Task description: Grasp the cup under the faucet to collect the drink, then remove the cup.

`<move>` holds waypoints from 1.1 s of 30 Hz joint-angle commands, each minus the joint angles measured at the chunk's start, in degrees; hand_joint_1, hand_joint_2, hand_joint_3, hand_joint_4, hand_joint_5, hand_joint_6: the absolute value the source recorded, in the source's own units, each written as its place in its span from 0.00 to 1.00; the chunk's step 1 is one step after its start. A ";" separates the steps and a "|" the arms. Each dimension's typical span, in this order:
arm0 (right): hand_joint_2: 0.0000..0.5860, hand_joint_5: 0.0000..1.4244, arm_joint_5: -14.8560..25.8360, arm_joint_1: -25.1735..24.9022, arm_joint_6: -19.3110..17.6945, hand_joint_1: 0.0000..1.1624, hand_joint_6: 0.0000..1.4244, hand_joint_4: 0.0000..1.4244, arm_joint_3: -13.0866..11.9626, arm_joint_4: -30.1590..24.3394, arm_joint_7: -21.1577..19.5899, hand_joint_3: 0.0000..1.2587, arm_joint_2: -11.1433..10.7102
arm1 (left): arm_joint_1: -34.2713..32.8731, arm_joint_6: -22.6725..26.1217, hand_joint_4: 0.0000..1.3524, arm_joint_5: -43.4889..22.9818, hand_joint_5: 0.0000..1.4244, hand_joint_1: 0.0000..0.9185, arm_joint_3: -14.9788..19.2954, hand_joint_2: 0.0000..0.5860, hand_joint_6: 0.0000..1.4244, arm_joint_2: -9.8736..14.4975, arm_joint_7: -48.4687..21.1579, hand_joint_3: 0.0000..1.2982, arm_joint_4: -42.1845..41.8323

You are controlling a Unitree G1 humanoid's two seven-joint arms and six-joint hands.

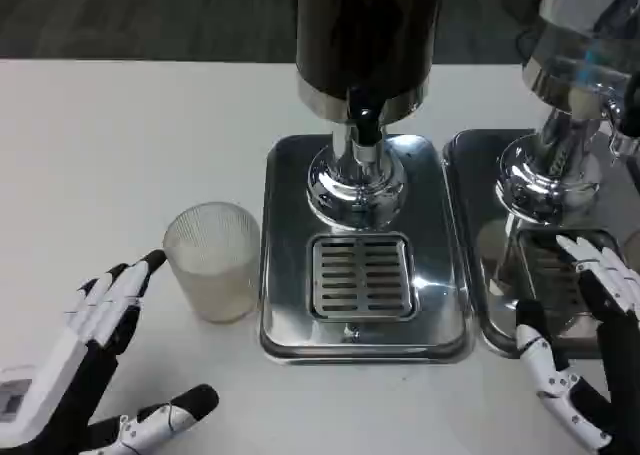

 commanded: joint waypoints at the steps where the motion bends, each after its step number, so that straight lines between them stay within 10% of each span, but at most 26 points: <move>1: 0.72 0.08 0.81 0.15 -0.80 0.26 0.07 0.11 -0.38 0.04 0.13 0.19 -0.19 | 0.61 0.54 0.00 -0.56 0.00 0.00 0.24 0.12 0.00 -0.10 -0.13 0.00 -0.77; 33: 0.72 0.08 -2.02 1.61 0.42 0.26 0.07 0.12 0.61 -1.71 -0.20 0.20 1.17 | -3.98 -3.26 0.00 -3.88 0.00 0.00 0.98 0.11 0.00 0.47 1.49 0.00 7.04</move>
